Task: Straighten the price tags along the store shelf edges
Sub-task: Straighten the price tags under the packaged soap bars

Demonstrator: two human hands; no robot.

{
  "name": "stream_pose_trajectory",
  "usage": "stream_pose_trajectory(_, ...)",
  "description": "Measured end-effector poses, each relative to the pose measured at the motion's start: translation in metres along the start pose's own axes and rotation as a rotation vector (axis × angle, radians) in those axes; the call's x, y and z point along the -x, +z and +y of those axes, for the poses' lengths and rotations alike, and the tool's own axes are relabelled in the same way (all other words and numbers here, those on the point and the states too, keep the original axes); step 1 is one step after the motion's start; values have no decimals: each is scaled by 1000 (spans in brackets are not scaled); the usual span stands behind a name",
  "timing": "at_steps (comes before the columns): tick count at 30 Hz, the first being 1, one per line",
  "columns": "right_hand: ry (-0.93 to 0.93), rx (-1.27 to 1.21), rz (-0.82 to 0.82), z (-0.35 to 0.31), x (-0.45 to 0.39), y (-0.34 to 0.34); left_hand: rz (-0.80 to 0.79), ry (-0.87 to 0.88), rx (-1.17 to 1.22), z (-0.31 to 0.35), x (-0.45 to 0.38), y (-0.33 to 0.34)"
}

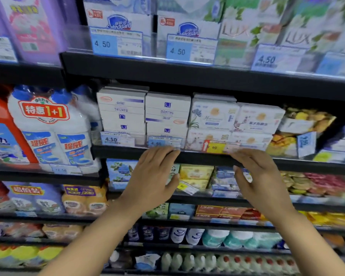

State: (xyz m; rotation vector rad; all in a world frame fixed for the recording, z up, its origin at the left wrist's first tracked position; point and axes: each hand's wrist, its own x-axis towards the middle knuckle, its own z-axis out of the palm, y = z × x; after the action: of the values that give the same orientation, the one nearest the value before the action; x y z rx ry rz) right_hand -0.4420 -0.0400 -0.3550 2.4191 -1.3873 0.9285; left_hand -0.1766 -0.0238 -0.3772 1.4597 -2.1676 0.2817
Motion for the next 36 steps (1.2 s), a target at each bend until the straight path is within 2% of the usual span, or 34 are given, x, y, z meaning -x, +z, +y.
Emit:
stream_pose_trajectory(5, 19, 26, -5, 36, 12, -16, -48, 19, -42, 37, -15, 14)
stream_pose_trajectory(17, 128, 27, -38, 112, 48, -55, -39, 120, 58, 131, -70, 43)
stream_pose_trajectory(26, 303, 109, -23, 122, 79, -83, -58, 235, 62, 157, -88, 72)
stream_pose_trajectory(31, 351, 134, -50, 121, 94, -84, 20, 213, 32, 160, -89, 83)
stream_pose_trajectory(36, 307, 101, -13, 134, 92, -83, 180, 149, -13, 171, -89, 99)
